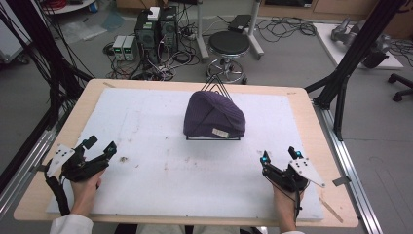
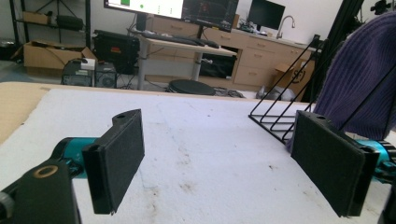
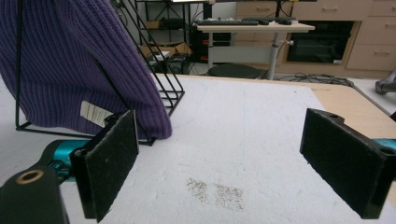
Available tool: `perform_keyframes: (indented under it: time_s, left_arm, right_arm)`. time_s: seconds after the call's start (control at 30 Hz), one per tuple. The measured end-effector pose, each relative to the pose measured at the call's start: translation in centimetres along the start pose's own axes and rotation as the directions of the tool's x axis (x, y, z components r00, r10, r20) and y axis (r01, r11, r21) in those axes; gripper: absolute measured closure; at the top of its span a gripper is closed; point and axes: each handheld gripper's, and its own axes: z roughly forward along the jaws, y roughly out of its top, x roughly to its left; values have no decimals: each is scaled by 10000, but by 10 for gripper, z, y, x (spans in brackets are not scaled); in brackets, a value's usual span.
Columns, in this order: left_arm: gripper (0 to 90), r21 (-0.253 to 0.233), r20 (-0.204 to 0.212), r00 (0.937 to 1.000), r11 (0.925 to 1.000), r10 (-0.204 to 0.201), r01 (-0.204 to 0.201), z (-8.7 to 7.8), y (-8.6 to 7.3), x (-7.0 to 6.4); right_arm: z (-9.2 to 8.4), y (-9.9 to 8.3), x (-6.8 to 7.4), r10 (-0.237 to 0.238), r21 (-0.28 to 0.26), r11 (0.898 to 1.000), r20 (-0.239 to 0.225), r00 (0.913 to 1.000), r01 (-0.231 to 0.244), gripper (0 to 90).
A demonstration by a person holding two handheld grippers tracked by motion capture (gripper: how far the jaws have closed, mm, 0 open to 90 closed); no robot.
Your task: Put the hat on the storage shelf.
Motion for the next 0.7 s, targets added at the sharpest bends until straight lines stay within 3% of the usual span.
perform_keyframes:
  time_s: [0.27,0.7]
  left_arm:
    - [180,-41,-48,9998,9998,-174,174,0,-1,3]
    - [181,187,209,9994,9994,-291,287,1,-2,2]
  right_arm:
    - [0,-2,-1,59,198,9998,-4,10000,-59,108]
    - [0,-5,-2,104,300,9995,-88,9999,-101,108]
